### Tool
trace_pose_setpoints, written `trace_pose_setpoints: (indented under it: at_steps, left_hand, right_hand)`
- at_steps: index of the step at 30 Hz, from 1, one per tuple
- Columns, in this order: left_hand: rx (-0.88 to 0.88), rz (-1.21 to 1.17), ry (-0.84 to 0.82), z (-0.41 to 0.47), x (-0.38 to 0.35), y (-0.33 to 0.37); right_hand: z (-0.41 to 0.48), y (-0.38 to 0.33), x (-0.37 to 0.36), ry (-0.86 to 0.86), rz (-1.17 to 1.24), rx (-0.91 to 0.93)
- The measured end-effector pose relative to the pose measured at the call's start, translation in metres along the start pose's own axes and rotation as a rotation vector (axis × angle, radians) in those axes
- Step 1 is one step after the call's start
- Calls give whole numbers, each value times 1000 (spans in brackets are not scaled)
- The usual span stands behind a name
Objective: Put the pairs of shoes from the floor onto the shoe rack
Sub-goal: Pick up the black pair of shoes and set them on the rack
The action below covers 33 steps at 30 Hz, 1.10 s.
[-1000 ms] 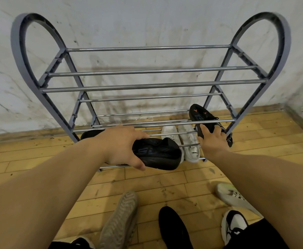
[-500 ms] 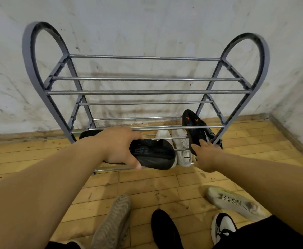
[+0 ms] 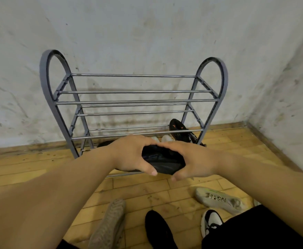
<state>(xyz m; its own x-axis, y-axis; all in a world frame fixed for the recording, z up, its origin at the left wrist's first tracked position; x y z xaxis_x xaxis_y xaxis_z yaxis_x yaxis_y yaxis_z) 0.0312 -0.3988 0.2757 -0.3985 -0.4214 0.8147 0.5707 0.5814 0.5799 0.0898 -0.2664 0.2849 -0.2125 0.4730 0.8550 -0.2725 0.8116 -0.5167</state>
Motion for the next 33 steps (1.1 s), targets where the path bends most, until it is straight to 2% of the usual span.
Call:
trace_pose_setpoints:
  at_steps: [3,7,11,14,19,24,28,33]
  left_hand:
    - [77,-42,17,-6,3,-7]
    - [91,4,-4,-12,3,-4]
    - [101,236,14,-11,11,-18]
    - [165,353,69,-10,22,-49]
    - [318,439,120,-11,27,-100]
    - [398,459,159,-3,23,-135]
    - [452,406,112,6,10,-155]
    - [479,404,126,12,-8,-169]
  right_hand:
    - [-4,2,3,38,-3,-24]
    - [-4,4,-1,20,-18,-7]
    - [-4,21,-4,-52,-134,-59]
    - [-6,50,-9,-61,-224,-172]
    - [-3,101,-32,67,-174,-443]
    - [4,125,-59,163,-239,-561]
    - [35,138,-67,216,-279,-637]
    - [92,165,-91,337,-136,-808]
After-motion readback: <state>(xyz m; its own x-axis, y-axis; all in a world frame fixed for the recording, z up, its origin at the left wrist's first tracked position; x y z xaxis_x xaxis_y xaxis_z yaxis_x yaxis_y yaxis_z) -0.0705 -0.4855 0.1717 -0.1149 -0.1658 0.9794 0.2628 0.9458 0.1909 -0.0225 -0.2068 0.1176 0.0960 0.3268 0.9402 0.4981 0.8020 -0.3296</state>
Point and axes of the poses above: each hand's wrist, its own z-axis towards the middle knuckle, its own x-axis out of the back of the hand, y = z × x, the point moved 9 cm from there along z, towards the middle knuckle, and after that the axes turned 13 degrees about y, right-handed, at the moved point
